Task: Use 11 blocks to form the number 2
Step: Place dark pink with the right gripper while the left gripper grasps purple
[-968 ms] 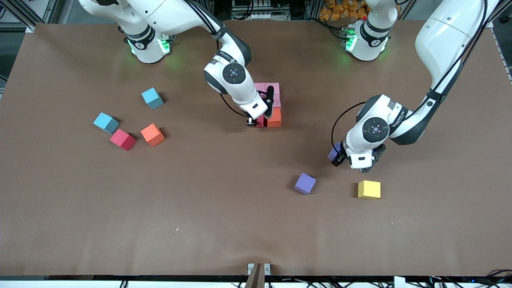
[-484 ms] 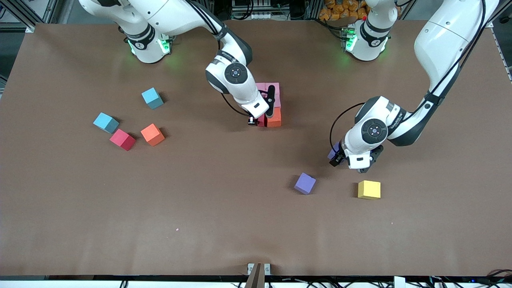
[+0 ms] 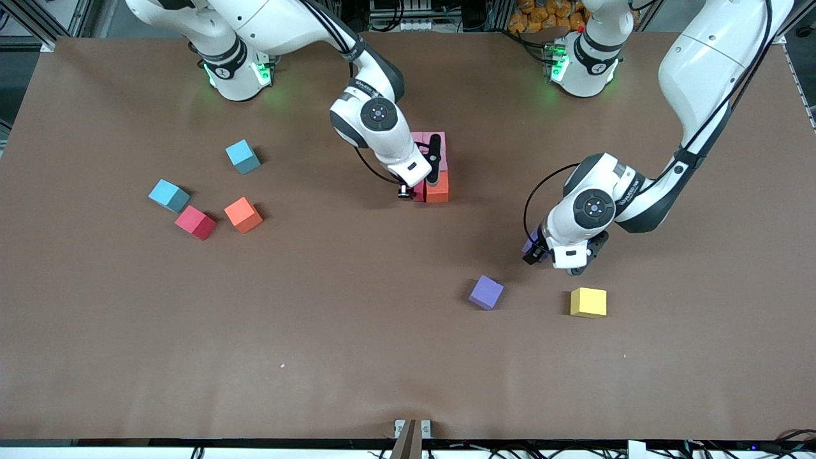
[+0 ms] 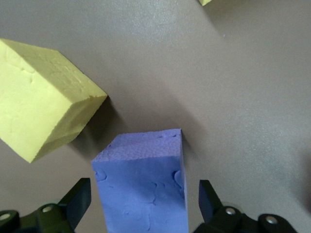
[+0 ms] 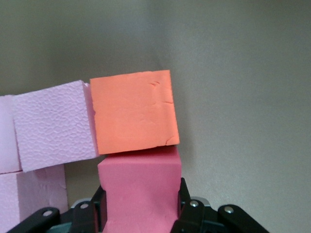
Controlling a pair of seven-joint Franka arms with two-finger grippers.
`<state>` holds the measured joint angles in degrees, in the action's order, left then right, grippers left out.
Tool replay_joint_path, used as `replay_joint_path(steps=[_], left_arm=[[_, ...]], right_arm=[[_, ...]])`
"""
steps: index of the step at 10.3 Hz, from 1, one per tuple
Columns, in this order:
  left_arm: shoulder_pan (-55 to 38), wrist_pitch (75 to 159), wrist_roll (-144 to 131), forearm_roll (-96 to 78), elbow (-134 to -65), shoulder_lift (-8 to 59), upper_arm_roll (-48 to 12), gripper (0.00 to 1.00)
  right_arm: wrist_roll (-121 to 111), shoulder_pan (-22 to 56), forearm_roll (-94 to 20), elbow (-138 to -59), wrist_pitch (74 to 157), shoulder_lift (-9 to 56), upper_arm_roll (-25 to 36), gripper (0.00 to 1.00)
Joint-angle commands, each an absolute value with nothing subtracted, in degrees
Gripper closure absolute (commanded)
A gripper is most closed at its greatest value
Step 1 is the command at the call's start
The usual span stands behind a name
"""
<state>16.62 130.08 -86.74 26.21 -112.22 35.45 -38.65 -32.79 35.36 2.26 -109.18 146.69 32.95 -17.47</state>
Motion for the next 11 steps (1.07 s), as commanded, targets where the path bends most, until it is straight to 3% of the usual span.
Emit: replay_joint_path(steps=[1,2,3,4,5,6,8,9,11], left_arm=[[16.8,130.5,-87.3,26.4,-112.6,35.9,-38.9,0.16],[16.9,130.5,-87.3,26.4,-112.6,36.0,-38.9,0.21],[17.0,130.4,-87.3,26.4,-112.5,35.9,-38.9,0.24],[17.2,130.3,-87.3,26.4,-112.3,35.4,-39.0,0.24],[17.4,130.0,-87.2,26.3,-112.0,35.1,-39.0,0.23],[17.5,129.9,-87.2,26.4,-111.8,34.7,-39.1,0.23],[17.2,129.9,-87.0,26.4,-111.8,34.7,-39.1,0.09],[17.0,129.9,-87.0,26.4,-111.8,34.8,-39.1,0.13],[16.8,130.0,-87.0,26.4,-111.7,35.3,-39.1,0.34]], right_arm=[[-32.1,36.9,1.4,-107.9,146.0,33.3,-15.9,0.59],[-32.1,36.9,1.4,-108.0,146.0,33.3,-15.8,0.56],[-32.1,36.9,1.3,-108.0,146.0,33.3,-15.8,0.41],[-32.3,37.0,1.4,-108.0,146.0,33.5,-15.8,0.18],[-32.3,37.3,1.4,-108.0,146.0,33.5,-15.7,0.04],[-32.3,37.4,1.4,-108.0,146.0,33.5,-15.5,0.0],[-32.0,38.8,1.4,-108.0,145.9,32.6,-14.3,0.0],[-32.1,39.3,1.3,-108.5,145.3,30.9,-13.8,0.0],[-32.3,38.4,1.4,-108.9,137.2,25.2,-13.8,0.0]])
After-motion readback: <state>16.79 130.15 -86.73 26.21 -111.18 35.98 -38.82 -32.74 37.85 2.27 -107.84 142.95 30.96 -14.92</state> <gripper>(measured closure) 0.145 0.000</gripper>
